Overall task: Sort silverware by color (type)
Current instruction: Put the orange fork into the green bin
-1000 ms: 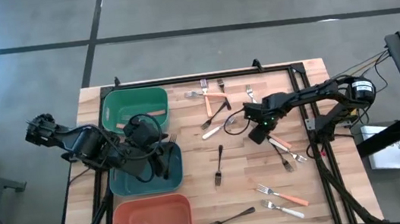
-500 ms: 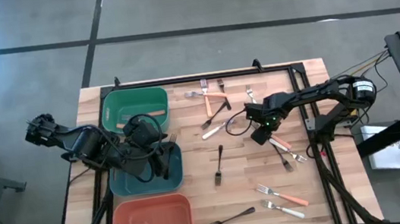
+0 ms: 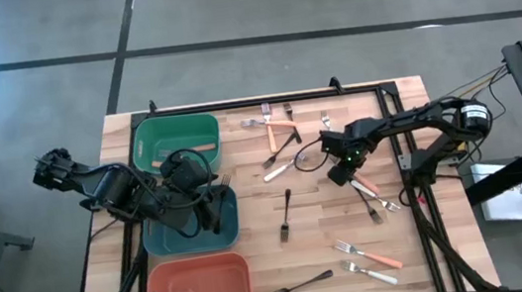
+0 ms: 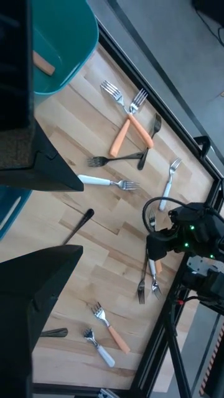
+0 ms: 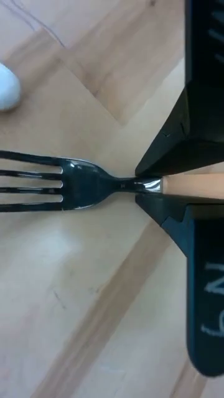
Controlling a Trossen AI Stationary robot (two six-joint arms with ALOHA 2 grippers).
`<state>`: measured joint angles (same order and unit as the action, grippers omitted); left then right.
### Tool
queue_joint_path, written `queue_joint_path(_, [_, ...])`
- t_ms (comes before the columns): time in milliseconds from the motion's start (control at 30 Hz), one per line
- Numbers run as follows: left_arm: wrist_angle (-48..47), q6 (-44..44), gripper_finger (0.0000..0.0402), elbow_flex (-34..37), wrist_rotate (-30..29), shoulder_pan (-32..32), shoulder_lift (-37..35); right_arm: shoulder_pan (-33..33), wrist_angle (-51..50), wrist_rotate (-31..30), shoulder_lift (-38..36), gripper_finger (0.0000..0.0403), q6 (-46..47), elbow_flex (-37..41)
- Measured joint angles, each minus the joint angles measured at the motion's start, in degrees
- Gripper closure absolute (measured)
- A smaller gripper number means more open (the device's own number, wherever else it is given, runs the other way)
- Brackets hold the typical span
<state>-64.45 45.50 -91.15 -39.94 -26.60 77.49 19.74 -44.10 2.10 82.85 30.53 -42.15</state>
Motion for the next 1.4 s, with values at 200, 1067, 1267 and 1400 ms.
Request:
queue_joint_path(200, [0.0, 0.0, 0.0269, 0.0, 0.0, 0.0, 0.0, 3.4, 1.1, -0.5, 0.0, 0.0354, -1.2, 0.0])
queue_joint_path(1067, [-1.7, 0.0, 0.0269, 0.0, 0.0, 0.0, 0.0, 1.1, -18.0, 3.9, -10.7, 0.0261, 3.5, 0.6])
queue_joint_path(1267, [-2.5, 0.0, 0.0269, 0.0, 0.0, 0.0, 0.0, -1.4, -18.1, 7.0, -14.2, 0.0269, 6.0, 0.9])
queue_joint_path(1400, [-2.6, 0.0, 0.0269, 0.1, 0.0, 0.0, 0.0, -2.9, -18.2, 7.1, -14.5, 0.0270, 8.8, 2.9])
